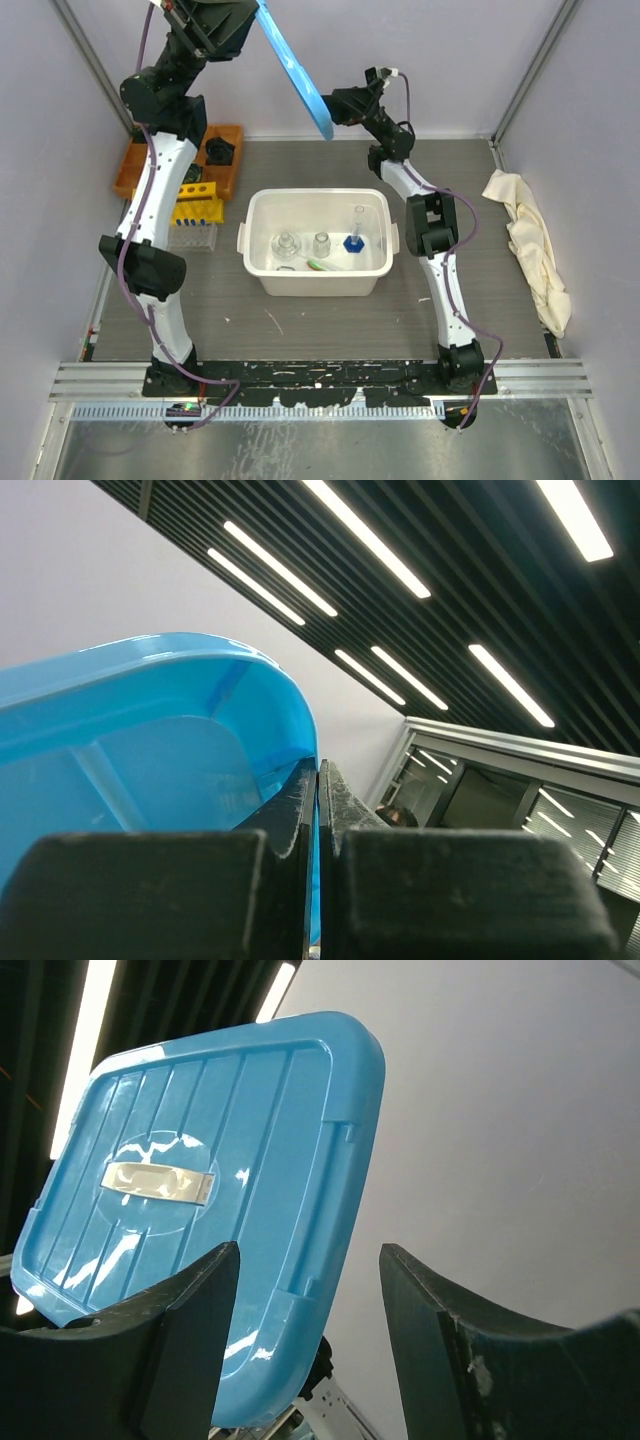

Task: Organize the chemistry lab equipment
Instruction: Pick up the storage box lid at the center of the board.

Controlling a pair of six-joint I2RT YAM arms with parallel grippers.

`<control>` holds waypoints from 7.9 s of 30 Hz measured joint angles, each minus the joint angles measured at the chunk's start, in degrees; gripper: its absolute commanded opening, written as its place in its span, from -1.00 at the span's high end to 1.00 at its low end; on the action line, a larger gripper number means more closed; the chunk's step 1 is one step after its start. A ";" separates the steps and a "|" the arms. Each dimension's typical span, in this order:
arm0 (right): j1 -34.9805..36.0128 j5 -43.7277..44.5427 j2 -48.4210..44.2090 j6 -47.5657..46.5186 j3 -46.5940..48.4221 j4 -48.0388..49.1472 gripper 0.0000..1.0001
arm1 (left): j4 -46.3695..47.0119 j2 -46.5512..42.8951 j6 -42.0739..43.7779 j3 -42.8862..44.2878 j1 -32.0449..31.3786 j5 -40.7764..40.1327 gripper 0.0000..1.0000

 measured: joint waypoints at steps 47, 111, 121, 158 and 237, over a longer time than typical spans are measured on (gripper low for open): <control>3.26 6.23 2.78 0.00 4.79 0.02 -0.33 | 18.69 12.83 -10.82 7.82 1.42 -11.65 1.00; -10.51 -20.68 -19.52 -45.31 5.53 -73.44 0.01 | 6.27 13.57 -7.41 6.54 3.61 -2.19 0.99; -7.98 14.67 -46.53 -96.65 -19.19 -111.60 -0.28 | 0.00 13.57 -5.33 5.25 3.61 -0.15 0.99; 27.76 53.90 -78.09 -139.97 -86.16 -38.16 -0.21 | -0.35 18.51 -7.45 4.90 -2.40 -3.04 0.99; 25.75 74.58 -65.70 -199.51 -72.72 -41.81 0.99 | -87.52 -1.31 51.34 -10.93 5.35 5.68 -0.26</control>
